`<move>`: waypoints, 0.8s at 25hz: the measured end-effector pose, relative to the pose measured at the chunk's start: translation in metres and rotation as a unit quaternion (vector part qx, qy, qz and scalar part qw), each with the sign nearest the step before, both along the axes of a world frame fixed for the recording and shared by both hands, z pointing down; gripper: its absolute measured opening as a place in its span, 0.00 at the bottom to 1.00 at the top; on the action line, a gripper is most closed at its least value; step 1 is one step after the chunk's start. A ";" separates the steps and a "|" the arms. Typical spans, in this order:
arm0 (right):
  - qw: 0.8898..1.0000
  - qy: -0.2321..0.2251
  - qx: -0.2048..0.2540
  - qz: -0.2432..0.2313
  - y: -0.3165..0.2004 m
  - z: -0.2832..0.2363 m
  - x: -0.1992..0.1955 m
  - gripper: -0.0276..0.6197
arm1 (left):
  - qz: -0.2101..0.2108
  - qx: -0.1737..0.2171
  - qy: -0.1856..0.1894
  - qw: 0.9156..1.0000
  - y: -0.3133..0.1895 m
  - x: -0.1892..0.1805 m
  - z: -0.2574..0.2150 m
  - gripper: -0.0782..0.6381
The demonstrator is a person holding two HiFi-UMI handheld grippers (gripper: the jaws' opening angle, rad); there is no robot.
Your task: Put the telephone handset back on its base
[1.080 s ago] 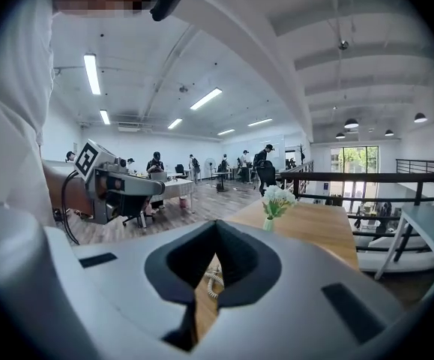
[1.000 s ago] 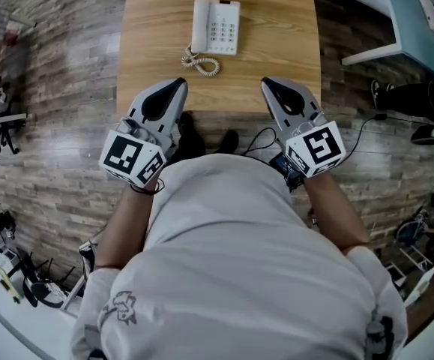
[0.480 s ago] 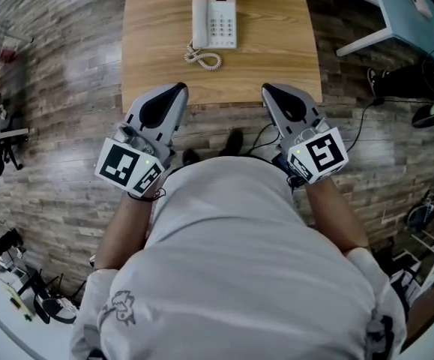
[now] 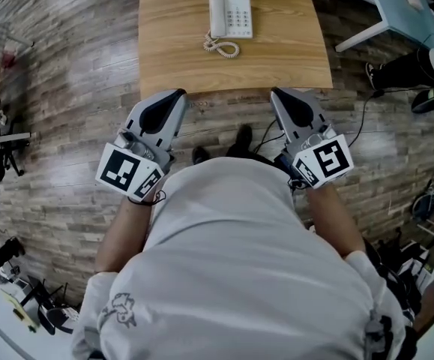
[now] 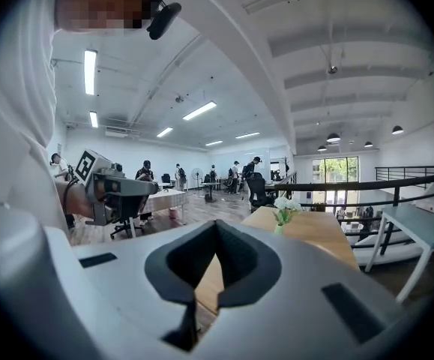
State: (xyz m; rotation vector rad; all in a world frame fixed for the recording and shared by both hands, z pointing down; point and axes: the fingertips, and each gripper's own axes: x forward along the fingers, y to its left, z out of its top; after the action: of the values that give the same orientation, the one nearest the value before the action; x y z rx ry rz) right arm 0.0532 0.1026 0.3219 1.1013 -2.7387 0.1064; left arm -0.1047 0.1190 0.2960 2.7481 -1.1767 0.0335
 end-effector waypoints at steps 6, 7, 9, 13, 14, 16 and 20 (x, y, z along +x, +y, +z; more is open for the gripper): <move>1.000 -0.007 0.003 0.002 0.044 0.002 -0.039 0.05 | 0.006 0.005 -0.005 1.000 0.037 -0.038 0.001 0.12; 1.000 -0.008 0.004 0.002 0.050 0.002 -0.045 0.05 | 0.007 0.005 -0.005 1.000 0.042 -0.044 0.002 0.12; 1.000 -0.011 0.006 0.003 0.062 0.001 -0.056 0.05 | 0.008 0.005 -0.005 1.000 0.053 -0.056 0.003 0.12; 1.000 -0.014 0.014 0.002 0.086 -0.007 -0.073 0.05 | 0.006 0.005 -0.002 1.000 0.071 -0.073 0.003 0.12; 1.000 -0.014 0.016 0.001 0.091 -0.008 -0.077 0.05 | 0.006 0.005 -0.001 1.000 0.075 -0.076 0.003 0.12; 1.000 -0.014 0.019 0.000 0.100 -0.010 -0.084 0.05 | 0.006 0.006 0.002 1.000 0.081 -0.082 0.003 0.12; 1.000 -0.015 0.018 0.004 0.108 -0.009 -0.089 0.05 | 0.007 0.010 0.006 1.000 0.086 -0.088 0.002 0.12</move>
State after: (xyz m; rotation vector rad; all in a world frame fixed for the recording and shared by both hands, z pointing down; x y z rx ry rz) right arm -0.0353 0.2103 0.3130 1.1296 -2.7739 0.0756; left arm -0.1930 0.2047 0.2983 2.7693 -1.1606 0.0058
